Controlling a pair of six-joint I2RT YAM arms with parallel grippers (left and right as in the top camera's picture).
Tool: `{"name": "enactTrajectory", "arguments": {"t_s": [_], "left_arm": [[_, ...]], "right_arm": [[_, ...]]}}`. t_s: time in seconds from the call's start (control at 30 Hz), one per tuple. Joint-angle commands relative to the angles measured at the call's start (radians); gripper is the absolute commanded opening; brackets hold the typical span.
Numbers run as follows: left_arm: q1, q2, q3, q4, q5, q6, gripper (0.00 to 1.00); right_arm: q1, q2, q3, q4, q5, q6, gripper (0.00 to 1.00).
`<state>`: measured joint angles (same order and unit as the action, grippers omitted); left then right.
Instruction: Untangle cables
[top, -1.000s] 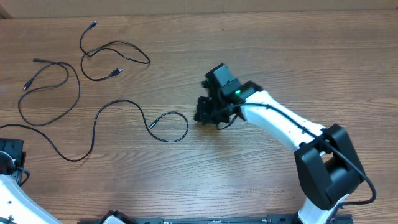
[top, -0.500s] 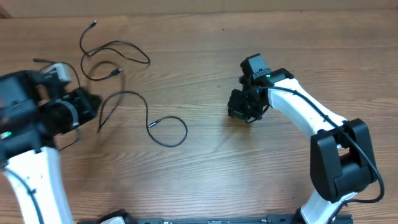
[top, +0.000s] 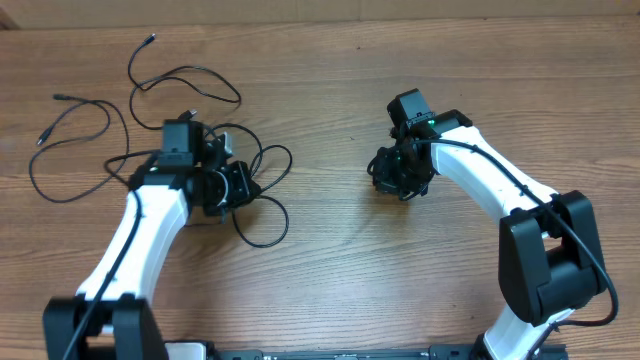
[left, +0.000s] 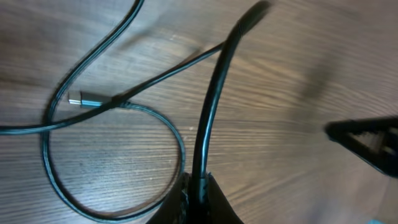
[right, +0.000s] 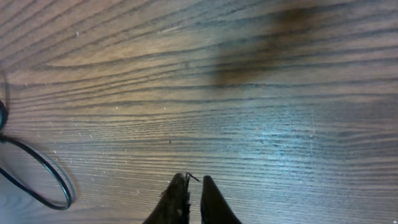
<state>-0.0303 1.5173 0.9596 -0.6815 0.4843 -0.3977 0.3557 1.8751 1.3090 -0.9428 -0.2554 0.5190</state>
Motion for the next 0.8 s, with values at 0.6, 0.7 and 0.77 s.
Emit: {"name": "enactTrajectory", "arguments": {"t_s": [0.6, 0.7, 0.77], "left_arm": [[-0.023, 0.149, 0.084, -0.139, -0.414, -0.208, 0.96], [-0.031, 0.147, 0.176, -0.209, -0.406, -0.059, 0.96], [-0.042, 0.146, 0.225, -0.238, -0.406, 0.095, 0.96]], "right_arm": [[0.000, -0.001, 0.018, 0.044, 0.043, -0.004, 0.42], [0.000, -0.001, 0.018, 0.044, 0.055, -0.004, 0.49], [0.000, -0.001, 0.018, 0.045, 0.063, -0.004, 0.53]]}}
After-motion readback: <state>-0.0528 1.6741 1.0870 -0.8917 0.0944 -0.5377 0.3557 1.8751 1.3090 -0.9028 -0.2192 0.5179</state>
